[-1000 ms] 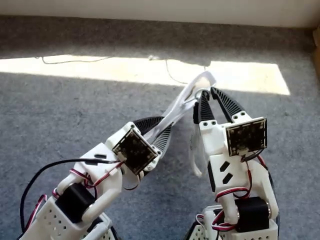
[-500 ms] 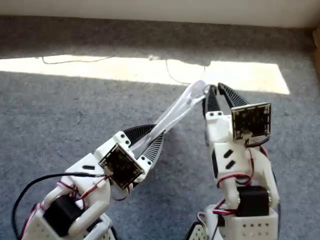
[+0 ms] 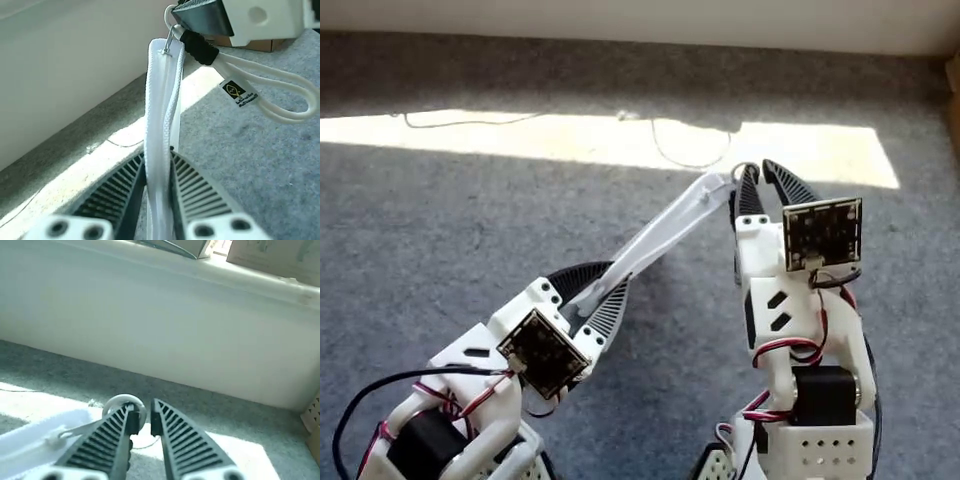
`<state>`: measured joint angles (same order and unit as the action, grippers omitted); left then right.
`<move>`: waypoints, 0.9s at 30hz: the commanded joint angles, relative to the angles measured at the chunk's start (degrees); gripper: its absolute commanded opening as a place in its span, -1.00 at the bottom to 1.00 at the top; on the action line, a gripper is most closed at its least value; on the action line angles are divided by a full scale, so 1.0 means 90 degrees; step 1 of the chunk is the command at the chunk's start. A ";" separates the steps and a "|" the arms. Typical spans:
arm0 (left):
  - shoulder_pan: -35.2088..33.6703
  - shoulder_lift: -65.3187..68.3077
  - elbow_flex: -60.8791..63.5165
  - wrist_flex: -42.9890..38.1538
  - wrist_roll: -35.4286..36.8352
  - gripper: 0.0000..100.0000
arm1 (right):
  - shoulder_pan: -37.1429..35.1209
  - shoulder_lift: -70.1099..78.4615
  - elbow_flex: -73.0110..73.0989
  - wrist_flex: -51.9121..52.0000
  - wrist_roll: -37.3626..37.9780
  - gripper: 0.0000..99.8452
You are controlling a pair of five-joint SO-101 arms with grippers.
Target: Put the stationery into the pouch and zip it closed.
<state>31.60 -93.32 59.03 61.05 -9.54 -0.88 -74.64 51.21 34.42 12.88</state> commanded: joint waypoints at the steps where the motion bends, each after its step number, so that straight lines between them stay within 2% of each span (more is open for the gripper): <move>1: -0.0493 -0.0200 -0.0200 0.0215 -0.0059 -0.99 | 0.0542 0.0024 -0.0327 -0.0278 -0.0068 -0.99; 4: -0.0855 -0.0171 -0.0190 0.0156 -0.0059 -0.99 | 0.0454 -0.0015 -0.0386 0.0288 -0.0078 -0.96; 11: -0.1558 -0.0161 -0.0151 -0.0371 -0.0107 -0.99 | -0.0552 -0.0034 -0.0855 0.2183 -0.0078 -0.66; 19: -0.2554 -0.0161 -0.0181 -0.1074 -0.0791 -0.99 | -0.1548 -0.0034 -0.1871 0.3971 -0.0234 -0.65; 23: -0.3062 -0.0161 -0.0190 -0.1407 -0.1084 -0.99 | -0.1822 -0.0034 -0.1988 0.4391 -0.0557 -0.65; 27: -0.3238 -0.0161 -0.0190 -0.1651 -0.1426 -0.99 | -0.1871 -0.0034 -0.1968 0.4449 -0.0576 -0.65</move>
<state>3.82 -93.76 59.30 50.07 -19.47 -16.97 -75.34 36.44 74.15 8.48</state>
